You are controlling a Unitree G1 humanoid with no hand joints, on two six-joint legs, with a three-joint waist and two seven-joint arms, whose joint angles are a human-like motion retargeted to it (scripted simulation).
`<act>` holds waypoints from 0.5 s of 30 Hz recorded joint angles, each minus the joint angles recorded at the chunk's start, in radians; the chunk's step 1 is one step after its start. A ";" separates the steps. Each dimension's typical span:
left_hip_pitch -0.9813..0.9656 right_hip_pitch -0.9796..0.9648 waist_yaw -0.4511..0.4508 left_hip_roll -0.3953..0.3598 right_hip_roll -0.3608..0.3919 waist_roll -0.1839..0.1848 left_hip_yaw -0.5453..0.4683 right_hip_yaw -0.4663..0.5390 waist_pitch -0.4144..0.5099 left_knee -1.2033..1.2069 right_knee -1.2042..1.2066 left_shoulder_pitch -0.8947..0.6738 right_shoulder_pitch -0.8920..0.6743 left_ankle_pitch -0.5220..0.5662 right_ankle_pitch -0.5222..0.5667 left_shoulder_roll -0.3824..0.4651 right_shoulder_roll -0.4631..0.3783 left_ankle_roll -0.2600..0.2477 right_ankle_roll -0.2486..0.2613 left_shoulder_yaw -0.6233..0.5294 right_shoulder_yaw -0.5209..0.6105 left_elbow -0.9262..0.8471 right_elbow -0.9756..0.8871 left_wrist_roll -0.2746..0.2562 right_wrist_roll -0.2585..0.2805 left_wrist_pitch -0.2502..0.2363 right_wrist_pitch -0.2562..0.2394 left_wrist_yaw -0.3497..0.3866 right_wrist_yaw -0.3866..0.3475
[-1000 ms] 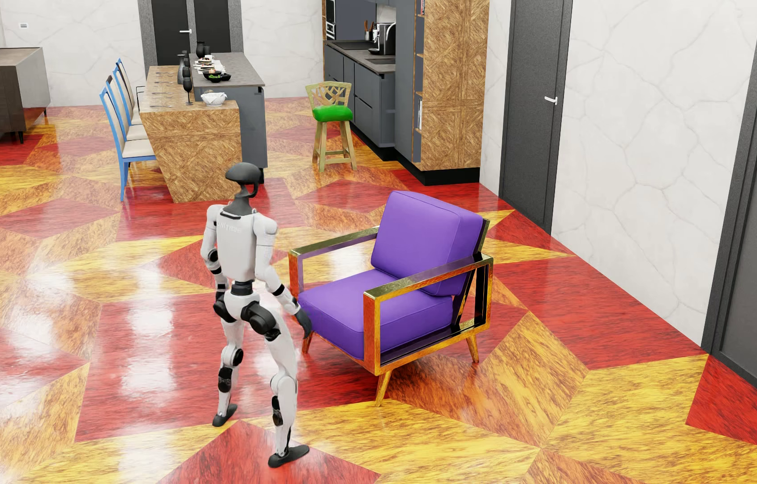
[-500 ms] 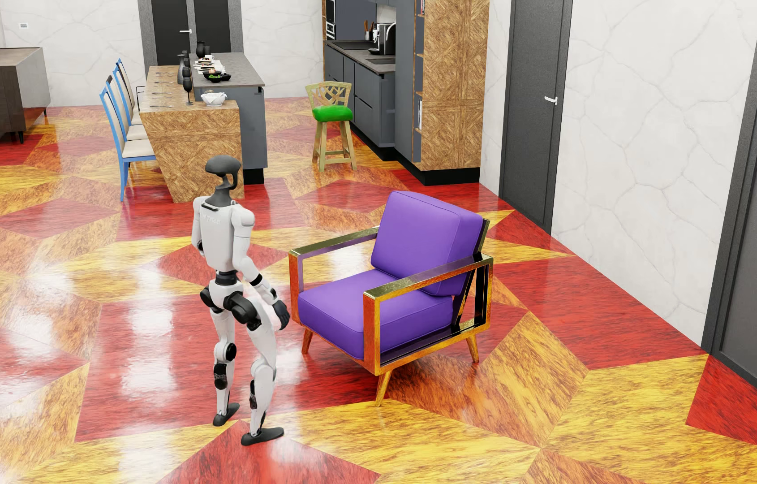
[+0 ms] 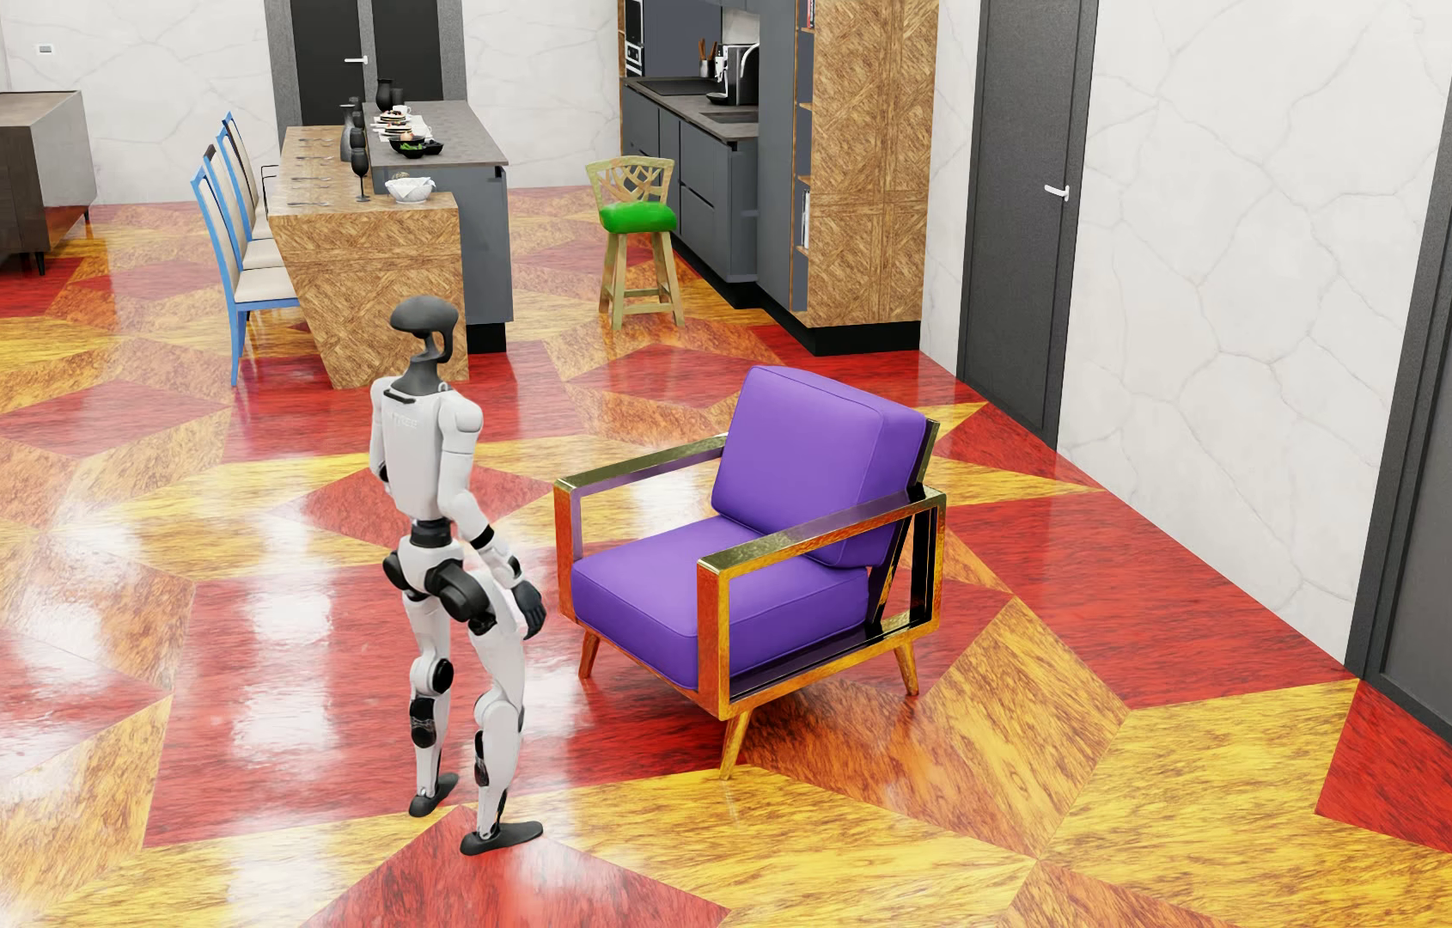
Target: Head to the dark purple armchair
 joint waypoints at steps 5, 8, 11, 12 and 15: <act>-0.017 -0.013 -0.003 -0.008 -0.010 -0.005 -0.006 -0.003 0.004 0.009 0.001 -0.023 0.022 -0.002 -0.006 0.011 -0.007 0.009 -0.006 -0.007 0.007 -0.002 0.013 -0.002 0.000 -0.010 -0.003 0.019 0.017; -0.035 -0.035 -0.005 -0.010 -0.019 -0.008 -0.010 0.001 0.008 0.033 0.031 -0.033 0.023 -0.017 -0.025 0.017 -0.005 0.018 -0.009 -0.019 0.011 0.008 -0.001 -0.001 0.002 -0.007 -0.012 0.013 0.014; -0.060 -0.049 -0.007 -0.008 -0.025 -0.008 -0.021 0.000 0.012 0.072 0.053 -0.045 0.023 -0.036 -0.033 0.019 -0.004 0.025 -0.017 -0.033 0.011 0.024 -0.017 -0.007 0.005 -0.002 -0.018 0.006 0.007; -0.065 -0.052 -0.008 -0.008 -0.028 -0.008 -0.023 -0.003 0.013 0.078 0.056 -0.043 0.013 -0.038 -0.031 0.020 0.001 0.028 -0.017 -0.038 0.015 0.022 -0.014 -0.007 0.004 0.000 -0.012 0.003 0.002; -0.070 -0.084 -0.007 -0.021 -0.048 -0.008 -0.027 0.006 0.016 0.085 0.117 -0.038 0.003 -0.041 -0.032 0.012 -0.005 0.033 -0.008 -0.043 0.017 0.014 -0.016 -0.011 0.006 0.001 -0.010 0.009 -0.002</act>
